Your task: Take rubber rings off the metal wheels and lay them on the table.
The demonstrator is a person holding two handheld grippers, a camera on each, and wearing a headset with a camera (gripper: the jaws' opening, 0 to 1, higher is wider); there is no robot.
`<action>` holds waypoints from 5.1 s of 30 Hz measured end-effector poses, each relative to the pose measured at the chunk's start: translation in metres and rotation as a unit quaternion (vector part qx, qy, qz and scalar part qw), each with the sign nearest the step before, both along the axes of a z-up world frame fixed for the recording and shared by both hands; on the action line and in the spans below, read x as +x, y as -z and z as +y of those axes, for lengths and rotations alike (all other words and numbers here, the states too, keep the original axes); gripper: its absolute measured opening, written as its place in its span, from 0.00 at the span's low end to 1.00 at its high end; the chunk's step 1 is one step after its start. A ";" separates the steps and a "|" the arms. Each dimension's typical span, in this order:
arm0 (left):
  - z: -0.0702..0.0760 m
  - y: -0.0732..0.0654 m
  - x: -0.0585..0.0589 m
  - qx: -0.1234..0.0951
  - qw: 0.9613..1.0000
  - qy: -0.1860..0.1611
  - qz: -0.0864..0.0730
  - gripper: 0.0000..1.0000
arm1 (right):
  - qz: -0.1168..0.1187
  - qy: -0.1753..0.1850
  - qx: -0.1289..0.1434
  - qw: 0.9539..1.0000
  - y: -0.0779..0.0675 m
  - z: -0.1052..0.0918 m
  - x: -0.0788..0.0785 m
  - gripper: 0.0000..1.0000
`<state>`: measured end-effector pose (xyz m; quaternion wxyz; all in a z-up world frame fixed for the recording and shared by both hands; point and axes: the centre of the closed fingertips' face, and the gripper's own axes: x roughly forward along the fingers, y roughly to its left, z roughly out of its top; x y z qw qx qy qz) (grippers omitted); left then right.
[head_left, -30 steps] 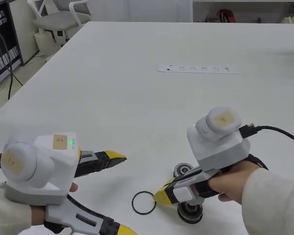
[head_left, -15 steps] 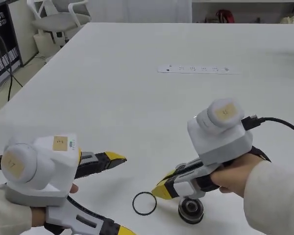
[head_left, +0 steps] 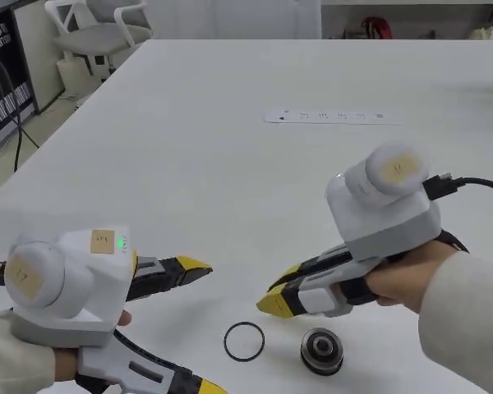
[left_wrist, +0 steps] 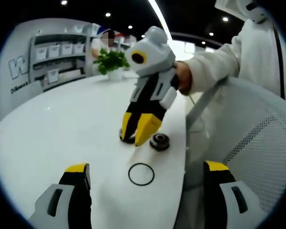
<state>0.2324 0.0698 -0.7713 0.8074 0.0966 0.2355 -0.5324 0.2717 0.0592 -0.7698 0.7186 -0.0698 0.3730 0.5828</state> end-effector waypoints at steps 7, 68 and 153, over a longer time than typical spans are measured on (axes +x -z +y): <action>0.002 0.001 0.001 0.001 1.000 -0.002 0.001 1.00 | -0.017 0.005 0.010 1.000 -0.014 -0.001 0.007 0.18; 0.003 -0.055 0.013 -0.030 0.999 -0.011 -0.034 1.00 | -0.084 0.085 0.137 0.983 -0.091 -0.109 0.028 0.58; -0.086 -0.033 0.012 -0.015 0.997 0.064 -0.032 0.59 | -0.031 -0.018 0.079 0.996 -0.002 -0.081 -0.034 0.51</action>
